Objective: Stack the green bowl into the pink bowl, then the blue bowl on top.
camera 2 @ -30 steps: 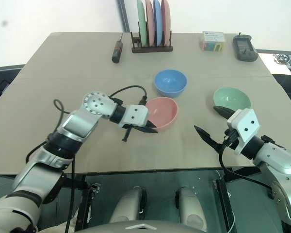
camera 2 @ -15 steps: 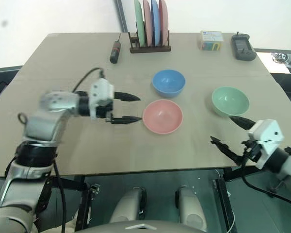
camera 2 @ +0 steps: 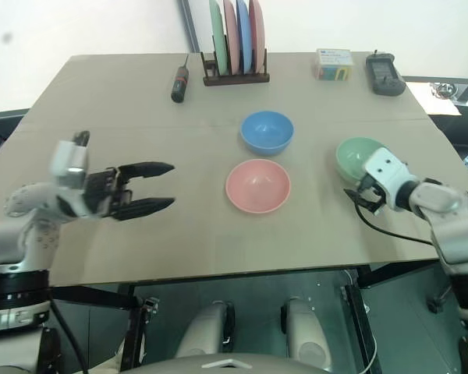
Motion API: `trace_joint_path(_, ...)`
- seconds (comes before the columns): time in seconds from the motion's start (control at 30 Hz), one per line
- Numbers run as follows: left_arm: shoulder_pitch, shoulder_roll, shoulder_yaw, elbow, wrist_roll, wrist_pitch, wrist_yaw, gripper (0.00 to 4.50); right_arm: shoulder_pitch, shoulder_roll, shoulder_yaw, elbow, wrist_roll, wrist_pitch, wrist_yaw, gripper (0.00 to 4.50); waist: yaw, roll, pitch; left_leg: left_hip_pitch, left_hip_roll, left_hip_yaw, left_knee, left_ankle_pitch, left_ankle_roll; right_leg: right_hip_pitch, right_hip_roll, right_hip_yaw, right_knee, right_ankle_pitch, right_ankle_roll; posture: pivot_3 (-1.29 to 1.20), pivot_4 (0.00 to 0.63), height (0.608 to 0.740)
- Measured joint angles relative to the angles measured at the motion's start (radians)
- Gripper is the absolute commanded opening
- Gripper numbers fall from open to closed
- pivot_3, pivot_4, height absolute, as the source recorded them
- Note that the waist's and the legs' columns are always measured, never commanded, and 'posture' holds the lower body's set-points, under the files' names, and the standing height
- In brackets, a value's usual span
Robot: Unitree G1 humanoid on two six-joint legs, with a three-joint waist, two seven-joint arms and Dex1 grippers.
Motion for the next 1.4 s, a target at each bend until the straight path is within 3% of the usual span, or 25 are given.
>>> trace_joint_path(0.07,0.015,0.031,0.026,0.007,-0.028,0.026,-0.031,3.60,-0.043,0.018,0.027,0.058,-0.012,0.001,0.009,4.50,0.004,0.000,0.000,0.000,0.000,0.000,-0.001,0.000,0.000,0.000,0.000,0.000,-0.001,0.000,0.000,0.00,0.150,0.740)
trace_joint_path(0.17,0.038,0.045,0.043,0.009,-0.050,0.041,-0.049,3.66,-0.076,0.031,0.036,0.112,-0.017,0.008,0.023,3.76,0.007,0.001,0.000,-0.001,0.000,0.000,-0.001,0.000,0.000,0.000,-0.001,0.000,-0.003,0.000,0.000,0.00,0.150,0.740)
trace_joint_path(0.3,0.081,0.049,0.067,0.002,-0.061,0.054,-0.048,3.66,-0.098,0.035,0.037,0.139,-0.018,0.025,0.043,2.25,0.002,0.001,0.001,0.000,0.000,0.000,-0.001,0.000,0.000,0.000,-0.001,0.000,-0.002,0.000,-0.001,0.00,0.150,0.740)
trace_joint_path(0.33,0.090,0.049,0.073,-0.003,-0.061,0.054,-0.045,3.66,-0.098,0.035,0.037,0.138,-0.018,0.026,0.045,1.60,0.001,0.001,0.001,0.000,0.000,0.000,-0.001,0.000,0.000,0.000,0.000,0.000,-0.001,0.000,-0.001,0.00,0.150,0.740)
trace_joint_path(0.5,0.133,0.049,0.079,-0.038,-0.068,0.056,-0.025,3.66,-0.099,0.035,0.037,0.115,-0.023,0.044,0.054,0.07,0.000,0.001,0.001,0.000,0.000,0.001,-0.001,0.000,0.000,0.000,-0.001,0.000,-0.001,0.000,-0.001,0.00,0.150,0.740)
trace_joint_path(0.77,0.206,0.031,0.111,-0.058,-0.078,0.036,0.018,3.66,-0.109,0.016,0.056,0.015,-0.053,0.048,0.090,0.07,0.000,0.002,0.001,0.000,0.000,0.001,-0.001,0.000,0.000,-0.001,-0.001,0.000,-0.002,-0.001,-0.001,0.00,0.150,0.740)
trace_joint_path(0.9,0.240,0.021,0.115,-0.053,-0.067,0.014,0.032,3.66,-0.108,0.015,0.050,-0.196,0.047,0.108,0.171,0.07,0.000,0.002,0.002,-0.001,0.001,0.001,-0.001,0.000,0.000,-0.002,0.000,0.000,0.000,-0.001,-0.001,0.00,0.150,0.740)
trace_joint_path(1.07,0.283,0.013,0.130,-0.056,-0.060,-0.002,0.062,3.66,-0.149,0.121,0.088,-0.506,0.201,0.286,0.182,0.07,-0.001,0.002,0.001,-0.001,0.001,0.001,-0.001,0.000,0.000,-0.002,0.000,0.000,0.000,-0.001,-0.001,0.00,0.150,0.740)
trace_joint_path(1.1,0.295,0.009,0.135,-0.061,-0.060,-0.002,0.069,3.66,-0.152,0.146,0.122,-0.540,0.208,0.312,0.168,0.62,0.001,0.001,0.001,-0.001,0.001,0.001,-0.001,0.000,0.000,-0.002,0.000,0.000,0.000,-0.001,-0.001,0.00,0.150,0.740)
trace_joint_path(1.13,0.309,0.004,0.143,-0.069,-0.060,-0.002,0.080,3.66,-0.151,0.162,0.156,-0.552,0.210,0.329,0.159,0.81,0.003,0.001,0.001,-0.001,0.001,0.001,-0.001,0.000,0.000,-0.002,0.000,0.000,-0.001,-0.001,-0.001,0.00,0.150,0.740)
trace_joint_path(1.2,0.318,0.002,0.151,-0.074,-0.060,-0.003,0.086,3.66,-0.143,0.168,0.197,-0.555,0.214,0.346,0.155,1.63,0.009,0.001,0.001,-0.001,0.000,0.001,-0.001,0.000,0.000,-0.002,-0.002,0.000,-0.001,-0.001,-0.002,0.00,0.150,0.740)
trace_joint_path(1.23,0.322,0.002,0.154,-0.075,-0.060,-0.005,0.086,3.66,-0.143,0.174,0.206,-0.554,0.215,0.348,0.153,1.77,0.009,0.001,0.001,-0.001,0.000,0.001,-0.001,0.000,0.000,-0.002,-0.002,0.000,-0.001,-0.001,-0.002,0.00,0.150,0.740)
trace_joint_path(1.27,0.329,0.002,0.156,-0.076,-0.060,-0.006,0.089,3.66,-0.143,0.192,0.216,-0.553,0.219,0.349,0.147,2.43,0.008,0.001,0.001,-0.001,0.000,0.002,-0.001,0.000,0.000,-0.002,-0.002,0.000,-0.002,-0.001,-0.002,0.00,0.150,0.740)
trace_joint_path(1.3,0.336,-0.002,0.157,-0.081,-0.060,-0.008,0.096,3.66,-0.145,0.204,0.232,-0.549,0.220,0.348,0.144,2.67,0.005,0.001,0.001,-0.001,0.000,0.001,-0.001,0.000,0.000,-0.002,-0.002,0.000,-0.001,-0.001,-0.002,0.00,0.150,0.740)
trace_joint_path(1.4,0.355,-0.013,0.159,-0.107,-0.062,-0.009,0.106,3.66,-0.154,0.222,0.256,-0.515,0.214,0.344,0.130,3.95,0.001,0.001,0.001,-0.001,0.000,0.001,-0.001,0.000,0.000,-0.002,-0.002,0.000,-0.001,-0.001,-0.002,0.00,0.150,0.740)
